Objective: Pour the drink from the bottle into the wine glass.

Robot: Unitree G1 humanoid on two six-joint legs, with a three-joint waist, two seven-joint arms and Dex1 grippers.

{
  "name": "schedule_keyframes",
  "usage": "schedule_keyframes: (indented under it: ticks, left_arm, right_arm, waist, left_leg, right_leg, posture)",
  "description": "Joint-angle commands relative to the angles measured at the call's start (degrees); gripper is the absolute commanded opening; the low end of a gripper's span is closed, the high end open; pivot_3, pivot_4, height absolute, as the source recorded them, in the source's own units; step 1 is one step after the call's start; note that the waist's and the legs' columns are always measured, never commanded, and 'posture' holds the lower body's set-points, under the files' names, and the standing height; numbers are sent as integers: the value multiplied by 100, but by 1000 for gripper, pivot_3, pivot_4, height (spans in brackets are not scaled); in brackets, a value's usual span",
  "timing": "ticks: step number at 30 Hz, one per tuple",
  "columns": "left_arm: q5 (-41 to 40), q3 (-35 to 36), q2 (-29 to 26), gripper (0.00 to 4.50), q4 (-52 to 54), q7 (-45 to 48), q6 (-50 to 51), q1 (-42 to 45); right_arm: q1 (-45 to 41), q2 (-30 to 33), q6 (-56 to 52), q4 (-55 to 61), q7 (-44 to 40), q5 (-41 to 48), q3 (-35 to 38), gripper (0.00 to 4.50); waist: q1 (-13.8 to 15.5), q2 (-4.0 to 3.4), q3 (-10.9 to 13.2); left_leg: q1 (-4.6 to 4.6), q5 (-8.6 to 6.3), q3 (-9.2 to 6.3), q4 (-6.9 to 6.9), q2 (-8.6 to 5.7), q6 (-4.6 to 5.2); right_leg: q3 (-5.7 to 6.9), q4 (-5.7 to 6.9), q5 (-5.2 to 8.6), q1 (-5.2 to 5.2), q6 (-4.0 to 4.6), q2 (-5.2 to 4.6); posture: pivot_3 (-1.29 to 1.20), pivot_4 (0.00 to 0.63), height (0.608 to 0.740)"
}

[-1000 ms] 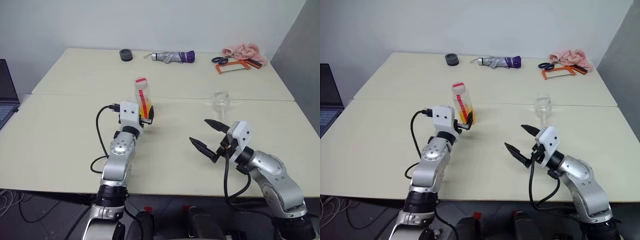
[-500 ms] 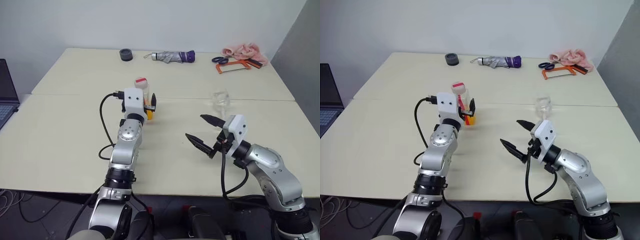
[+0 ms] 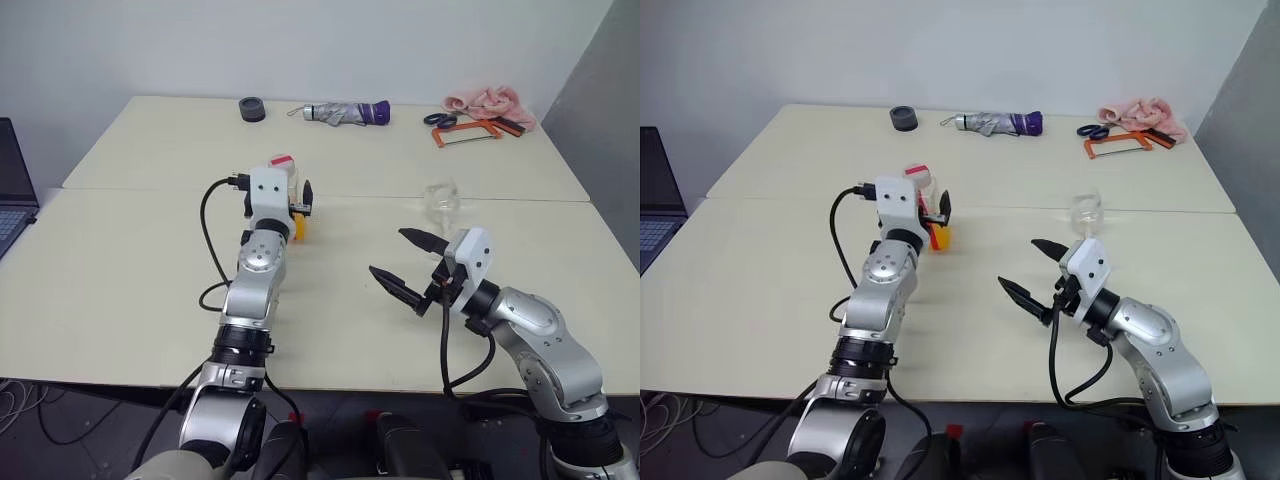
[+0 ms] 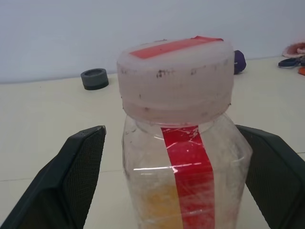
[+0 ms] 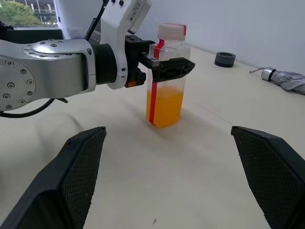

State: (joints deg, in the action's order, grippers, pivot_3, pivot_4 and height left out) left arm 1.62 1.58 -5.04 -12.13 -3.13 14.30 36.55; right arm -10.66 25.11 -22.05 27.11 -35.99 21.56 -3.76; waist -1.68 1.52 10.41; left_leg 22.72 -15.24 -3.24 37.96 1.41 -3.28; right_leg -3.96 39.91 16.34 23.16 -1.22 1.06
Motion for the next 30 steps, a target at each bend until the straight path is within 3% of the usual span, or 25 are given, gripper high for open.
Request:
schedule_keyframes:
  ticks: [1, 14, 18, 23, 30]
  left_arm:
    - [87, -35, -26, 4454, -8, -1, -136, 210]
    - [138, -49, 4, 4454, -171, 4, -233, 343]
    - [148, -55, -2, 3634, -168, 8, -245, 325]
    - [162, -63, -1, 2176, -132, -2, -234, 277]
    - [165, -84, 4, 2150, -118, 13, -251, 247]
  right_arm:
    - [-88, 16, 47, 168, -33, 54, 19, 4500]
    - [-60, 22, 103, 100, -71, 25, 25, 4500]
    - [-62, 30, 122, 81, -87, 12, 20, 4500]
    - [-81, 27, 140, 49, -102, 7, 17, 4500]
    - [-123, -6, 173, 5, -108, -23, -12, 4500]
  waist:
    - [0, 0, 0]
    - [0, 0, 0]
    - [0, 0, 0]
    - [-1, 0, 0]
    - [-1, 0, 0]
  left_leg:
    - [0, 0, 0, 0, 0, 0]
    - [0, 0, 0, 0, 0, 0]
    - [1, 0, 0, 0, 0, 0]
    - [1, 0, 0, 0, -1, 0]
    - [1, 0, 0, 0, 0, 0]
  right_leg:
    - [0, 0, 0, 0, 0, 0]
    - [0, 0, 0, 0, 0, -1]
    - [0, 1, 0, 0, 0, -1]
    - [0, 1, 0, 0, 0, -1]
    - [0, 1, 0, 0, 0, -1]
  posture:
    - [0, 150, 740]
    - [0, 150, 740]
    - [0, 150, 740]
    - [0, 150, 740]
    - [0, 150, 740]
